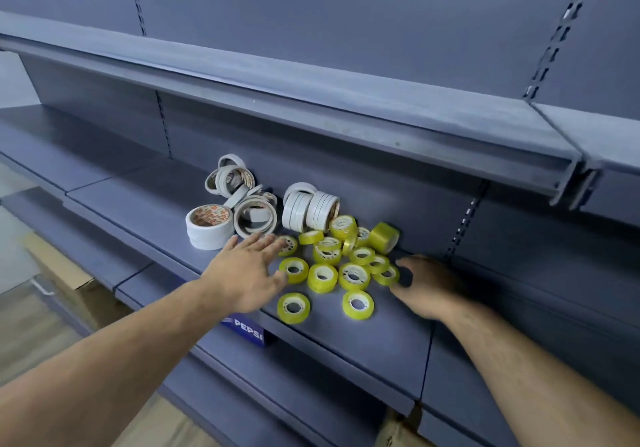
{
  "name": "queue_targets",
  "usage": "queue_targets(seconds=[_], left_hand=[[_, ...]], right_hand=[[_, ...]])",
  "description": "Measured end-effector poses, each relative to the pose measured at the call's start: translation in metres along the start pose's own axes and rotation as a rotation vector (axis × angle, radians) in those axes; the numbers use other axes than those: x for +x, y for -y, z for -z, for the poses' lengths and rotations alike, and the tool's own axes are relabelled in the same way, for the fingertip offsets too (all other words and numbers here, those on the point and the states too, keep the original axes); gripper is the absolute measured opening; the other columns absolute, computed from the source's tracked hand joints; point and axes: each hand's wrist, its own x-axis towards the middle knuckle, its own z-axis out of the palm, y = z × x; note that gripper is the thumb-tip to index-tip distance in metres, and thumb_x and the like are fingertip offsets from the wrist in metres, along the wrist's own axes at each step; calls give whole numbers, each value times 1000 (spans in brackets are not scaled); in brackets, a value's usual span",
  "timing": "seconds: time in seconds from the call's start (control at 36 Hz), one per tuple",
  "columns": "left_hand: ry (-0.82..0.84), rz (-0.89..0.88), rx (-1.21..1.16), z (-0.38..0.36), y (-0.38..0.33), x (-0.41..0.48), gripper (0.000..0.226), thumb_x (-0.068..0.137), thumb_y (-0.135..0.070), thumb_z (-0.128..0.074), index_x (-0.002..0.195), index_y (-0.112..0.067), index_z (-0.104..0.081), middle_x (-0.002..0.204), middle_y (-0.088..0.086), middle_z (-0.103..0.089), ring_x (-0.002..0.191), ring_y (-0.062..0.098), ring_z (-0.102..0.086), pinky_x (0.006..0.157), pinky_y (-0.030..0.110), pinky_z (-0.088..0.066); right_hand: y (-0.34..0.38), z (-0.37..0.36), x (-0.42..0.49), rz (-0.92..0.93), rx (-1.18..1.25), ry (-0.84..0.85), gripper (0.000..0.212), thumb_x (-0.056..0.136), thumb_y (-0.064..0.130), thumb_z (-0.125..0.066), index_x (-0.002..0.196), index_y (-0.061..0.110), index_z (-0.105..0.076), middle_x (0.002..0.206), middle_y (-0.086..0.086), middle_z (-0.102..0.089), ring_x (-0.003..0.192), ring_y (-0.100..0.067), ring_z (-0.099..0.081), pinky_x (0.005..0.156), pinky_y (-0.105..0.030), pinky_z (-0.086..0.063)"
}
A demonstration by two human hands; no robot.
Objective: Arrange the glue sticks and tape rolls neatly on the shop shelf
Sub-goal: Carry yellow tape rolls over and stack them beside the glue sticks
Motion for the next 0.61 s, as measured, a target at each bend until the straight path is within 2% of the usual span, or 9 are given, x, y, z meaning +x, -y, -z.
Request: queue_targets(seconds=[0.11,0.17,0.28,0.36,0.42,0.53,0.61], left_hand=[[11,-10,5,1,2,17,77,89,-58,-23,159,-31,-9,166,-6,-7,153,14,2,124,43,1],[25,-34,8,2,-1,25,78,88,-59,-23,159,-31,-9,166,-7,-8,153,14,2,124,44,1],[5,-103,14,1,-6,46,72,95,-55,-34,159,-29,-14,166,-7,-13,153,14,-1,124,43,2],[18,-152,12,3,-8,58,78,87,-56,-28,158,-29,-18,165,-4,-17,153,15,-4,123,42,-1],[14,-181,19,4,-9,65,83,79,-55,-23,158,-29,-19,165,-3,-19,153,16,-6,123,42,-5],[16,-223,14,5,-7,77,83,78,-55,-21,158,-30,-19,165,-6,-17,153,14,-4,124,39,-3],[44,-251,37,2,-5,85,84,79,-57,-21,158,-29,-17,165,-6,-16,153,14,-2,124,38,-1]], right_hand=[[2,-10,22,20,-11,-41,23,89,39,-61,104,23,-67,111,0,-67,101,-24,-64,78,-35,-53],[2,-14,33,3,-4,-52,21,86,39,-60,99,23,-65,102,-1,-69,95,-26,-65,72,-36,-54],[6,-16,56,-88,4,-112,27,87,37,-61,109,25,-68,109,-1,-72,102,-26,-67,78,-34,-55],[11,-16,76,-171,32,-158,22,91,32,-60,109,21,-66,114,-6,-71,105,-29,-66,79,-33,-53],[12,-18,92,-216,65,-161,31,90,36,-64,114,16,-62,120,-10,-68,110,-32,-64,83,-36,-53],[9,-28,122,-272,159,-111,68,82,43,-75,138,14,-49,139,-15,-56,124,-36,-55,97,-40,-49],[7,-38,132,-286,170,-132,68,80,40,-80,131,9,-49,134,-17,-57,118,-37,-57,90,-39,-49]])
